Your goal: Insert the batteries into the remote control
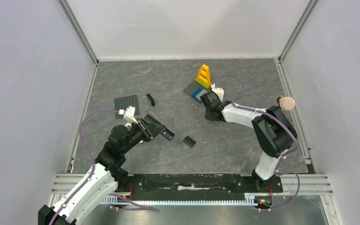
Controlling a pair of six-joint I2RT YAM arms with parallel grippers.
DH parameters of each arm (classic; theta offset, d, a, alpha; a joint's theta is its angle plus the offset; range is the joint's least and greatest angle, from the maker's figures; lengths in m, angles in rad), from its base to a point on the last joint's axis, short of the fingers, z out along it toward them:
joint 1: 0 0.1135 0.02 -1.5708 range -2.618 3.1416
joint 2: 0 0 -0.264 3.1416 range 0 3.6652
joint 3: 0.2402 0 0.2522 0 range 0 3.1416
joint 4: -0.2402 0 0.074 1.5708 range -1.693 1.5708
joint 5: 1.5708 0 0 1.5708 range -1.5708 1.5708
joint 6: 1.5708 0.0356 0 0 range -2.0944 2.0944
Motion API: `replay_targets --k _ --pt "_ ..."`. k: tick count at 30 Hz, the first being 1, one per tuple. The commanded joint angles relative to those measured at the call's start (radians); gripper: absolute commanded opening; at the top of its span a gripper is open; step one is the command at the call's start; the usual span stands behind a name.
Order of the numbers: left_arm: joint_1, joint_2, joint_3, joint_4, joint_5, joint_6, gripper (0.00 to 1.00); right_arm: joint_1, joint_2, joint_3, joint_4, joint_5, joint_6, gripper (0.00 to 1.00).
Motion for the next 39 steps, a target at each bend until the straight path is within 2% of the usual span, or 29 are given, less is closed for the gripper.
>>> replay_targets --k 1,6,10,16,19,23,27,39 --pt "0.001 0.013 0.006 0.058 0.017 -0.033 0.02 -0.001 -0.137 -0.065 0.094 -0.156 -0.133 0.00" --pt "0.000 0.074 0.006 0.110 0.077 -0.084 0.02 0.001 -0.312 -0.151 0.147 -0.341 -0.240 0.00" --pt "0.001 0.202 0.022 0.212 0.189 -0.156 0.02 0.001 -0.451 -0.261 0.183 -0.419 -0.281 0.00" --pt "0.000 0.423 0.035 0.455 0.354 -0.249 0.02 0.008 -0.649 -0.344 0.212 -0.609 -0.278 0.01" --pt "-0.002 0.507 0.043 0.556 0.393 -0.275 0.02 0.038 -0.726 -0.353 0.213 -0.666 -0.272 0.01" --pt "-0.006 0.594 0.042 0.688 0.424 -0.321 0.02 0.154 -0.790 -0.358 0.209 -0.577 -0.287 0.02" --pt "-0.013 0.648 0.036 0.787 0.437 -0.368 0.02 0.282 -0.763 -0.314 0.172 -0.466 -0.281 0.03" --pt "-0.016 0.632 0.009 0.791 0.430 -0.366 0.02 0.447 -0.670 -0.174 0.091 -0.295 -0.332 0.03"
